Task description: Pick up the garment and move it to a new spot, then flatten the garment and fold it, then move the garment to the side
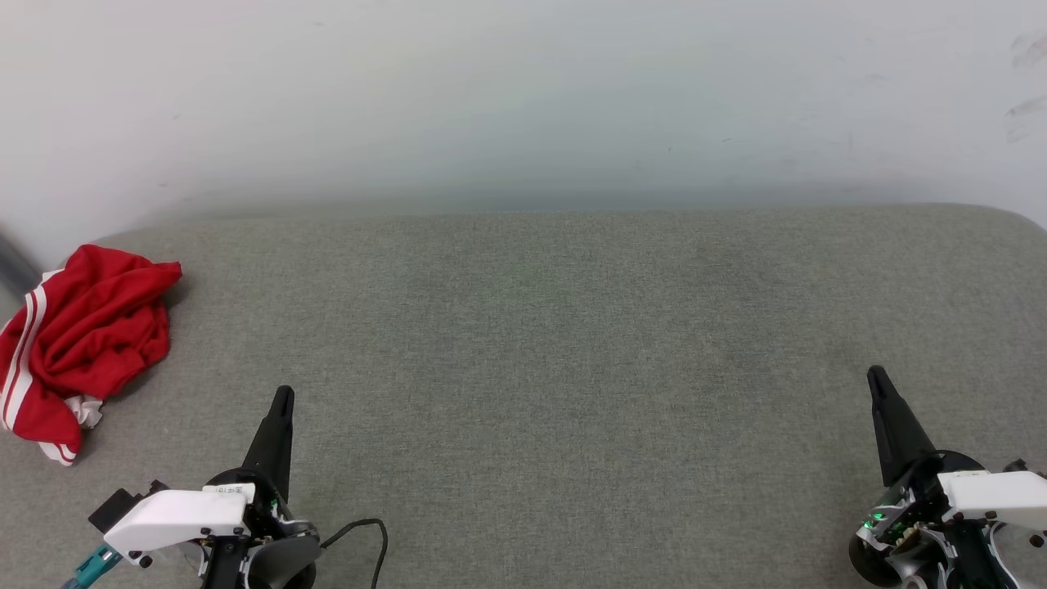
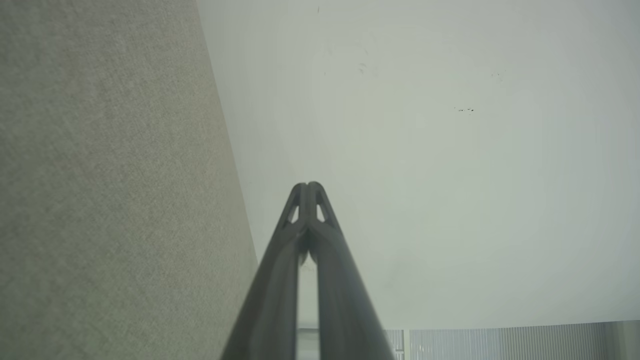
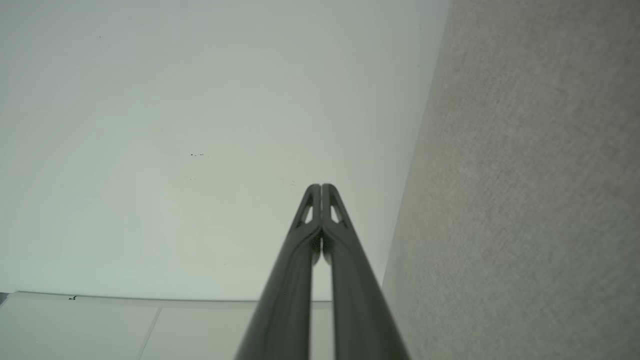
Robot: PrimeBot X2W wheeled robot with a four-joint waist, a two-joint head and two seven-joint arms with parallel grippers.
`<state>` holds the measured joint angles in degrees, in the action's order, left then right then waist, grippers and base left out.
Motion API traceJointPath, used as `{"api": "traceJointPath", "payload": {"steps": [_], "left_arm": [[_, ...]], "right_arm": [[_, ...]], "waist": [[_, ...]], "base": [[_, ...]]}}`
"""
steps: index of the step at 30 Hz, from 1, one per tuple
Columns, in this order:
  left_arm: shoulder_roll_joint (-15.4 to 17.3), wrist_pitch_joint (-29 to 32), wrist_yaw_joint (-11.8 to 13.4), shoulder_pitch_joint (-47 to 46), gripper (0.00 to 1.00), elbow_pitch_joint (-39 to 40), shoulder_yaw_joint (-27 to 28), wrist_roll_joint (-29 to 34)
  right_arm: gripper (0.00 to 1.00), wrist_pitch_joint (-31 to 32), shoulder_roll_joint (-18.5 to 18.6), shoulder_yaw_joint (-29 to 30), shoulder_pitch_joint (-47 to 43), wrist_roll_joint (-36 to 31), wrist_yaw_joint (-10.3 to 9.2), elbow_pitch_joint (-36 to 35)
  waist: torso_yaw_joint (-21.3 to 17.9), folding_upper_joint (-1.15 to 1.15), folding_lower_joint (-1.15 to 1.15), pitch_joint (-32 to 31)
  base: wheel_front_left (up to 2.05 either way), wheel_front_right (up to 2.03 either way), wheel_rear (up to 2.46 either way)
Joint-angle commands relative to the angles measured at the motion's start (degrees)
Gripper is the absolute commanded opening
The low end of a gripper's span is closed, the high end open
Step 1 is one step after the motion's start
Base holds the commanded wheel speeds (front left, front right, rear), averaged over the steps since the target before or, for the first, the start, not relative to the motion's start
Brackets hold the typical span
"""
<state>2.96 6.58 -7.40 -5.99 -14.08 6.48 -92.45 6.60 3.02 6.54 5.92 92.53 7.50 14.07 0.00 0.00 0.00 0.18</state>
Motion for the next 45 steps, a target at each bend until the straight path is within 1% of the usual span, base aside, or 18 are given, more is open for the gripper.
{"api": "traceJointPath", "payload": {"steps": [1,41,42,45], "left_arm": [[-0.1,0.15,-0.17,-0.48,0.0,-0.03,0.24,0.17],[-0.11,0.15,-0.17,-0.48,0.0,-0.03,0.23,0.17],[-0.01,-0.01,0.01,0.01,1.0,-0.07,-0.01,0.0],[-0.16,-0.07,0.08,1.22,1.0,-1.4,-0.26,0.02]], "right_arm": [[0.0,0.09,-0.22,0.05,0.64,-0.33,-0.02,0.08],[0.0,0.05,-0.23,-0.01,0.63,-0.28,-0.02,0.08],[1.0,-0.02,0.0,-0.01,-0.02,0.0,0.0,0.06],[1.0,-0.05,-0.03,-0.1,-1.28,0.01,-0.01,1.4]], "waist": [[0.0,0.0,0.0,0.0],[0.0,0.0,0.0,0.0],[0.0,0.0,0.0,0.0],[0.0,0.0,0.0,0.01]], "base": [[0.0,0.0,0.0],[0.0,0.0,0.0],[0.0,0.0,0.0],[0.0,0.0,0.0]]}}
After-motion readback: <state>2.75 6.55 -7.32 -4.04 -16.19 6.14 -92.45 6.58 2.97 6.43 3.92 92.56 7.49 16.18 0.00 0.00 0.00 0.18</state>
